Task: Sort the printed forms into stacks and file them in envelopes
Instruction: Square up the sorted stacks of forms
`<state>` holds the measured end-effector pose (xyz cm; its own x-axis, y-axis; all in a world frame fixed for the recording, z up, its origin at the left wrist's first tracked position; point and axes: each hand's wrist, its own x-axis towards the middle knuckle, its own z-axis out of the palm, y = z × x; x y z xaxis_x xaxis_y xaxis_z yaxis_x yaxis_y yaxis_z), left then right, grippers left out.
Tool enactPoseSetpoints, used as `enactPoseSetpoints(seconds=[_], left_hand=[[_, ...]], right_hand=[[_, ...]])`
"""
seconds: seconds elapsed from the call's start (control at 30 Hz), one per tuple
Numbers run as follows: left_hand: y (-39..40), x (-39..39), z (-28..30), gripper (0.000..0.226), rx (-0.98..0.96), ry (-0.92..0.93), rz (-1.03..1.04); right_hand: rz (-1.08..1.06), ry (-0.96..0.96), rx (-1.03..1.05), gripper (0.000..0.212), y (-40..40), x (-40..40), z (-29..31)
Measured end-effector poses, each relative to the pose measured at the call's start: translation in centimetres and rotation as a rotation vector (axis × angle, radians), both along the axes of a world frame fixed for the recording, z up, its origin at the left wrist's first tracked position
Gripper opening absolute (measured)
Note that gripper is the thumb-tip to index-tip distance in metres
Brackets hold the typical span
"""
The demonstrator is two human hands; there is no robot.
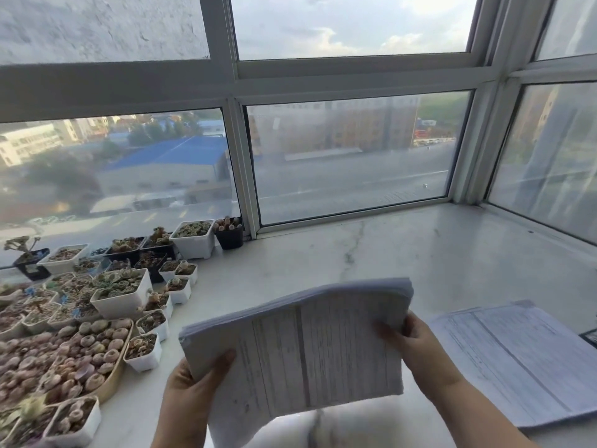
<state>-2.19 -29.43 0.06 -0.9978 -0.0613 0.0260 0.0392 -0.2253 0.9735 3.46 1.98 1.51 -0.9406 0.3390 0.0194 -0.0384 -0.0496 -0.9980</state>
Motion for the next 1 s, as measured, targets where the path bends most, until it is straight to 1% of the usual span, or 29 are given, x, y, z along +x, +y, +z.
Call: enactPoseSetpoints(seconds=[0.07, 0.13, 0.2, 0.23, 0.27, 0.3, 0.33, 0.4, 0.43, 0.47, 0.53, 0.57, 0.63, 0.7, 0.8, 0.87, 0.9, 0.93, 1.0], left_hand=[[-0.5, -0.4, 0.8, 0.025, -0.034, 0.097, 0.013], [-1.2, -0.8, 1.1, 0.032, -0.087, 0.199, 0.005], [-1.7, -0.9, 0.4, 0.037, -0.196, 0.233, -0.008], [-1.7, -0.7, -0.2, 0.039, -0.272, 0.228, -0.012], [-1.4, -0.4, -1.0, 0.035, -0.312, 0.208, 0.000], [-1.0, -0.1, -1.8, 0.027, -0.300, 0.173, 0.031], [-0.4, 0.3, -2.3, 0.018, -0.252, 0.129, 0.069], [0.8, 0.4, -2.2, 0.011, -0.152, 0.077, 0.140], [1.2, 0.4, -1.5, 0.007, -0.111, 0.077, 0.146], [1.4, 0.3, -0.6, 0.004, -0.075, 0.097, 0.135], [1.0, 0.1, 1.0, 0.016, -0.041, 0.204, 0.095], [0.5, -0.1, 1.3, 0.020, -0.048, 0.252, 0.077], [-0.1, -0.1, 0.6, 0.025, -0.124, 0.245, 0.059], [-0.1, 0.0, -1.0, 0.028, -0.178, 0.174, 0.065], [0.5, 0.4, -2.0, 0.025, -0.135, 0.107, 0.083], [0.4, 0.5, -1.2, 0.022, -0.076, 0.121, 0.082], [0.2, 0.4, -0.8, 0.021, -0.051, 0.149, 0.064], [-0.1, 0.4, -0.3, 0.019, -0.039, 0.183, 0.035], [-0.6, 0.4, -0.2, 0.020, -0.072, 0.211, -0.021]], right_hand=[[-0.039, 0.046, -0.034, 0.035, 0.0, -0.1, 1.1], [-0.032, 0.096, -0.009, 0.036, -0.1, 0.4, 1.9], [0.007, 0.099, 0.007, 0.035, -0.5, 1.1, 1.5], [0.016, 0.085, 0.000, 0.038, -0.8, 1.4, 0.8], [0.011, 0.066, -0.006, 0.040, -1.2, 1.6, 0.2], [0.002, 0.052, -0.009, 0.035, -1.5, 1.7, -0.3], [-0.005, 0.042, -0.026, 0.026, -1.9, 1.7, -0.6], [-0.042, 0.042, -0.089, 0.009, -2.5, 1.1, -0.5], [-0.072, 0.044, -0.106, 0.009, -2.7, 0.8, -0.1], [-0.101, 0.056, -0.104, 0.013, -2.8, 0.5, 0.6], [-0.134, 0.091, -0.065, 0.028, -2.4, 0.5, 1.7], [-0.125, 0.110, -0.044, 0.032, -2.0, 0.6, 1.8], [-0.035, 0.133, -0.020, 0.034, -1.5, 1.4, 1.2], [0.023, 0.097, -0.037, 0.031, -1.6, 1.9, -0.6], [0.002, -0.008, -0.082, 0.019, -2.3, 2.2, -2.2], [-0.009, -0.009, -0.092, 0.015, -2.4, 1.8, -1.8], [-0.012, 0.012, -0.086, 0.018, -2.3, 1.6, -1.3], [-0.006, 0.037, -0.073, 0.025, -2.2, 1.5, -0.7], [0.029, 0.063, -0.046, 0.037, -2.0, 1.4, -0.2]])
